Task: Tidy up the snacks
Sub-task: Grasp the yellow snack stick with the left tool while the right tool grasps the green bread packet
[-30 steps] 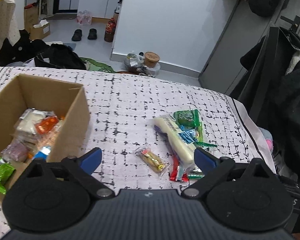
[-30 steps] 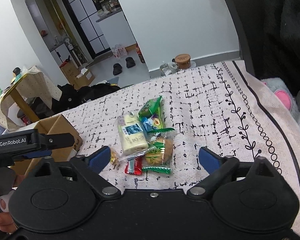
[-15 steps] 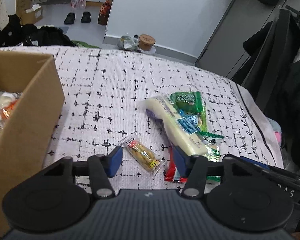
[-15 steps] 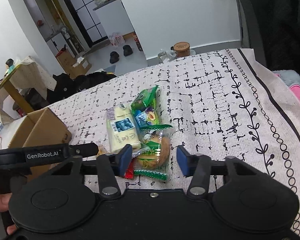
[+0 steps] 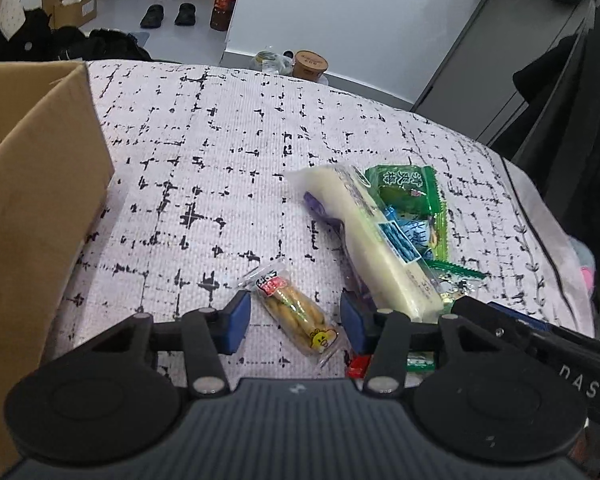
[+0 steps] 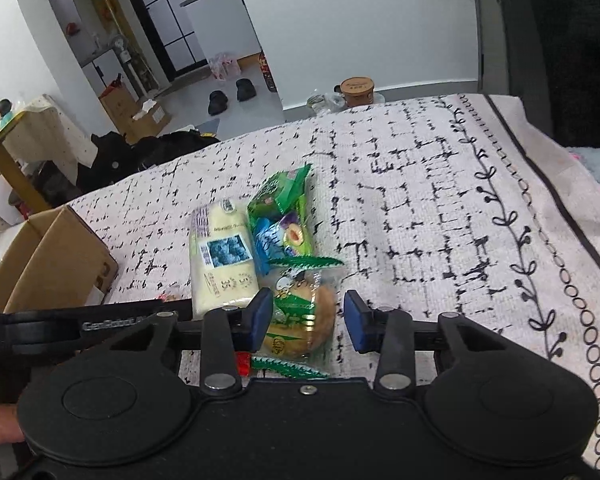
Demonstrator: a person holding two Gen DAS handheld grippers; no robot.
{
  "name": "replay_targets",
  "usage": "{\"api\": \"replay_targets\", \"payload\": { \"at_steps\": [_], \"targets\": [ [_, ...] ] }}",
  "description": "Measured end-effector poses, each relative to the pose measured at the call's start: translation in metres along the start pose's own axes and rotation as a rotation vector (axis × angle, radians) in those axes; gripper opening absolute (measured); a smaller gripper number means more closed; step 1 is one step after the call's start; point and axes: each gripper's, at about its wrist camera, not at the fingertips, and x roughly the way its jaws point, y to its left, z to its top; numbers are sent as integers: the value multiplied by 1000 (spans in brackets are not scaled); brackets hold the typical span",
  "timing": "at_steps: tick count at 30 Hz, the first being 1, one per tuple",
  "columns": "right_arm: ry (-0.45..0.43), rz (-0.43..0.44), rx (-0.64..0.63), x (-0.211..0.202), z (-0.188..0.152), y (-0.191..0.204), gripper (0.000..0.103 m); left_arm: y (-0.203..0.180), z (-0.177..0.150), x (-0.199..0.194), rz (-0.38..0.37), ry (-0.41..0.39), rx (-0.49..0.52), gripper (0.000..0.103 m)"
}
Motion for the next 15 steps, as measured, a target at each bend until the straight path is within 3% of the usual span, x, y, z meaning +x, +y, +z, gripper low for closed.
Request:
{"api": "replay_targets", "payload": {
  "at_steps": [3, 5, 6, 11, 15],
  "targets": [
    [13, 0, 1, 5, -2, 3, 39, -4, -1, 2, 27, -11, 36, 41],
    [20, 3, 13, 7, -4, 3, 40, -2, -1, 2, 55, -14, 47, 23],
    [22, 6, 18, 9, -4, 3, 41, 0, 0, 1, 61, -14, 41, 19],
    [39, 16, 29, 15, -5, 6, 48, 10, 1, -5, 61, -14, 55, 16],
    [41, 19, 18, 20, -4, 15, 67, 21, 1, -11, 65, -18, 27, 16]
  ]
}}
